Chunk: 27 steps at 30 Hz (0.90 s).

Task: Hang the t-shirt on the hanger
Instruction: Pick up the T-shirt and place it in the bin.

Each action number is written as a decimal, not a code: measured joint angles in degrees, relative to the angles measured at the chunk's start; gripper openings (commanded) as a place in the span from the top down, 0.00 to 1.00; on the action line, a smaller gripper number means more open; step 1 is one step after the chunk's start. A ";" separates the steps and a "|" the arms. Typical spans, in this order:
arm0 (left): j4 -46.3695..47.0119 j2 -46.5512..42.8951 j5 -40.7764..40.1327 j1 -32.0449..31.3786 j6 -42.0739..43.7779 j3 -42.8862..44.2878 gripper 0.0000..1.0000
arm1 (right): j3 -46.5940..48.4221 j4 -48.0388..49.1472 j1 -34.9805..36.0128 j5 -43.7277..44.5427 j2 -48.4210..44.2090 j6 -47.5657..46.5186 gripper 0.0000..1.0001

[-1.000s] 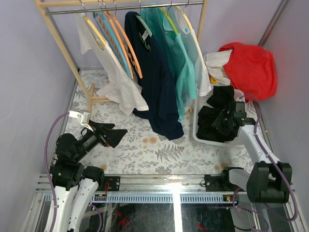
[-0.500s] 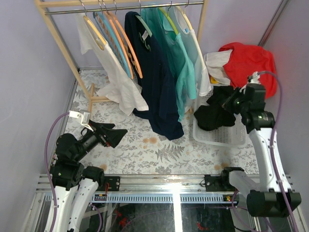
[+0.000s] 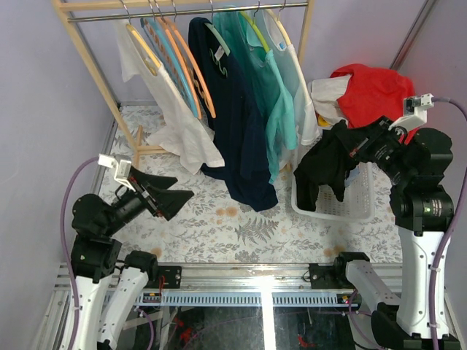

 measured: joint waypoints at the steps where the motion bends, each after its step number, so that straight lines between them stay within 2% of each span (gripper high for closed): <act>1: 0.87 0.72 0.57 0.02 -0.46 1.27 0.00 | 0.92 0.15 -0.02 -1.31 0.11 0.37 1.00; 12: 11.10 11.21 7.37 0.00 -6.71 11.89 0.00 | 12.48 2.99 0.00 -7.58 0.72 2.73 1.00; 19: 12.57 19.08 7.48 -2.62 -7.85 15.10 0.00 | 10.71 2.56 0.00 -6.01 -0.28 0.96 1.00; 22: 11.63 22.80 3.56 -10.03 -6.49 16.44 0.00 | 7.15 1.11 0.00 -3.61 -0.66 -0.63 1.00; 27: 7.34 32.70 -13.38 -36.09 -0.55 22.12 0.00 | 2.54 -2.49 0.00 0.66 -0.11 -3.21 1.00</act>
